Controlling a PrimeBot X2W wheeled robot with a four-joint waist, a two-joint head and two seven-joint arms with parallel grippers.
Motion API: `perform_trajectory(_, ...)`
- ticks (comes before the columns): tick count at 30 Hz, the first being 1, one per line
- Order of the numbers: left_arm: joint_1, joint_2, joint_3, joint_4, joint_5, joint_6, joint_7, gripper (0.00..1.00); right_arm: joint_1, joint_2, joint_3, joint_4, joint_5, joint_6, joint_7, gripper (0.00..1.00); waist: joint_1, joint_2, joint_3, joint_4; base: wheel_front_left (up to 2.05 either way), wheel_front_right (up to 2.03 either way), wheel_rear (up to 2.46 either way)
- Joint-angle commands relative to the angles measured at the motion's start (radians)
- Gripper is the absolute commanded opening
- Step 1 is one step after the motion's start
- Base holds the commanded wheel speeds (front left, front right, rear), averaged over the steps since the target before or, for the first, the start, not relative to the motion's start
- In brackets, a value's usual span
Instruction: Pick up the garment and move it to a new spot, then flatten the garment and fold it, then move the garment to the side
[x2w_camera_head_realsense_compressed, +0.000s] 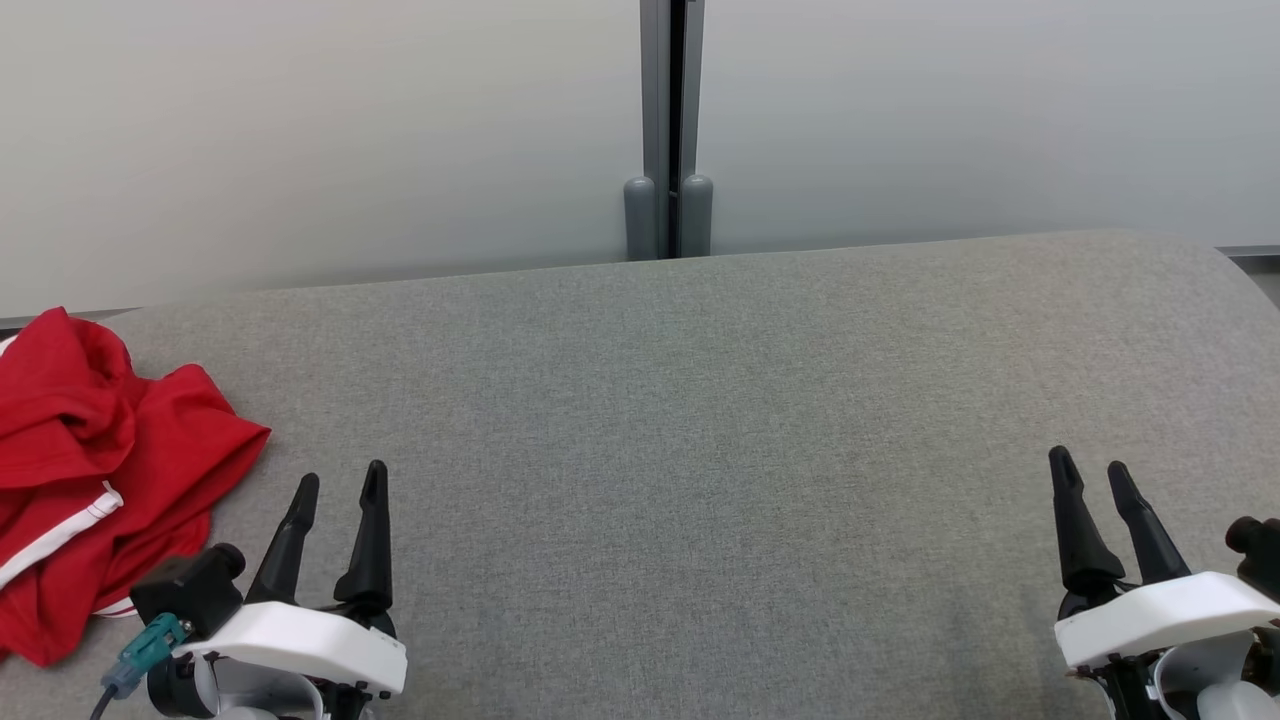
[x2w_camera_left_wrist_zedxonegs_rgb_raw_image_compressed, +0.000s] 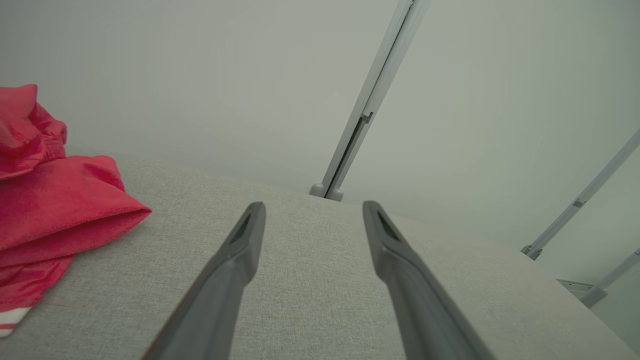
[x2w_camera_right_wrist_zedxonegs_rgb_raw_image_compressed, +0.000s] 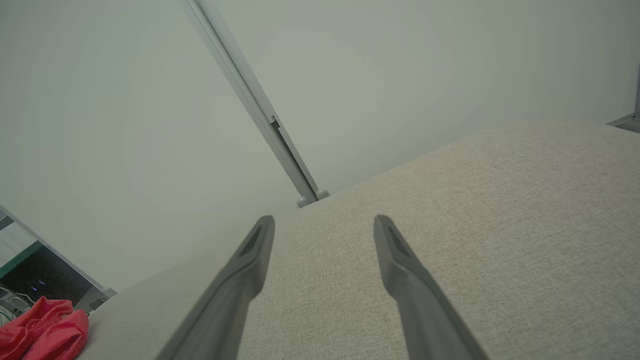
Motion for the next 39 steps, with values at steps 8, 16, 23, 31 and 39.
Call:
perform_trajectory(8, -0.005, 0.014, -0.006, 0.021, 0.096, 0.026, -0.027, 1.0, -0.007, -0.011, 0.012, -0.005, -0.117, 0.001, -0.01, 1.0, 0.0, 0.0, -0.004, -0.001, 0.0, 0.0, 0.0)
perform_trajectory(16, 0.0, 0.016, -0.01, 0.035, 0.158, 0.043, -0.043, 1.0, 0.003, -0.008, 0.018, -0.016, -0.191, 0.001, -0.021, 1.0, 0.0, 0.0, -0.007, -0.001, 0.0, 0.0, 0.0)
perform_trajectory(23, 0.004, 0.017, -0.013, 0.042, 0.212, 0.057, -0.059, 1.0, 0.012, -0.01, 0.024, -0.026, -0.246, 0.0, -0.029, 1.0, 0.0, 0.0, -0.011, -0.001, 0.0, 0.0, 0.0)
perform_trajectory(31, 0.004, 0.022, -0.019, 0.058, 0.275, 0.064, -0.079, 1.0, 0.022, -0.015, 0.037, -0.035, -0.299, 0.001, -0.029, 1.0, 0.0, 0.0, -0.014, -0.001, 0.0, 0.0, 0.0)
perform_trajectory(39, 0.011, 0.025, -0.027, 0.064, 0.331, 0.069, -0.094, 1.0, 0.028, -0.009, 0.041, -0.034, -0.342, 0.001, -0.034, 1.0, 0.0, 0.0, -0.018, -0.003, 0.0, 0.0, 0.0)
